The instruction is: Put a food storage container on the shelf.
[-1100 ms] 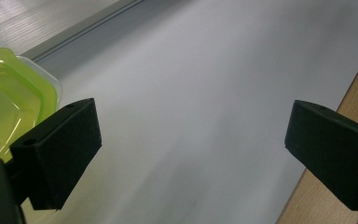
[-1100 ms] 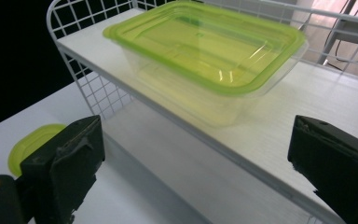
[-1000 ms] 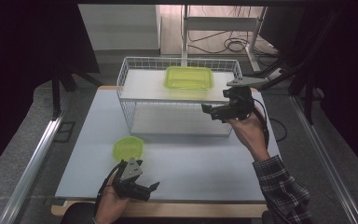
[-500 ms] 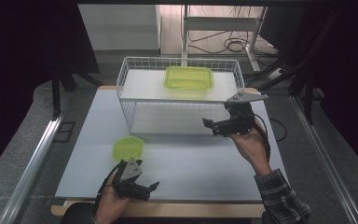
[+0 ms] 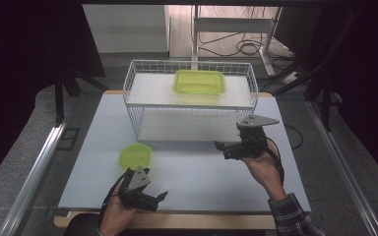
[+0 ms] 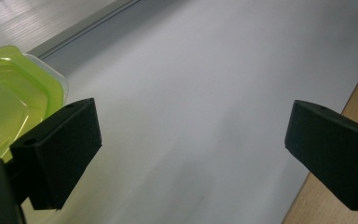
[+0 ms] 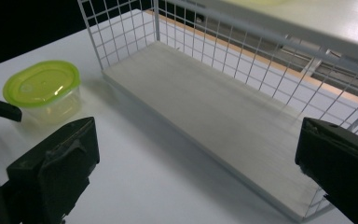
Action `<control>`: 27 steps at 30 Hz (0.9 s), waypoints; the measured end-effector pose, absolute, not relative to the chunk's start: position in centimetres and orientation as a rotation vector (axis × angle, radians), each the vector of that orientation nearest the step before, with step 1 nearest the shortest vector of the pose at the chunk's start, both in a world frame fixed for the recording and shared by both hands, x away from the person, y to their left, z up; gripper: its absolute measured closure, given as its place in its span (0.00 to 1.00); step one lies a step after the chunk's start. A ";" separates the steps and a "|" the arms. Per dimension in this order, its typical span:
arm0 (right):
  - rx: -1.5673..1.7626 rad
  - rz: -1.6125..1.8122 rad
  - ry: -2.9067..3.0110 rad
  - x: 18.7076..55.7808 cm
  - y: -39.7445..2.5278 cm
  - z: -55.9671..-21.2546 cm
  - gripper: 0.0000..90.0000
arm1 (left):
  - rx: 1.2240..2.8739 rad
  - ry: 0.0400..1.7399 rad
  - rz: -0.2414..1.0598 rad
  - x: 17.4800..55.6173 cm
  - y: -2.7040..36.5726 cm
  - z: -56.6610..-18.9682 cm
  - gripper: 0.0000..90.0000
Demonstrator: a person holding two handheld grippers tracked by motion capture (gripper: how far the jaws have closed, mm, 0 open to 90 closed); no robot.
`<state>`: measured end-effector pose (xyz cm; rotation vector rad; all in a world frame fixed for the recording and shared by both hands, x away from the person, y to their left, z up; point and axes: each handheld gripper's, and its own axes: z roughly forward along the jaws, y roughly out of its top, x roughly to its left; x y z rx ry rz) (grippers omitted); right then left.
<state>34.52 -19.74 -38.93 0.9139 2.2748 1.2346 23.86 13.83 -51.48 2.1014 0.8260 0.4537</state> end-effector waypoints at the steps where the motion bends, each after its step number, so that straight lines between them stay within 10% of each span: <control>1: 0.917 1.231 2.277 34.4 -19.8 -39.2 0.00 | 2.102 0.827 0.455 23.9 13.8 -51.5 0.04; 27: 0.960 1.188 2.312 30.8 -21.7 -45.3 0.00 | 2.120 0.821 0.487 23.8 13.8 -51.5 0.04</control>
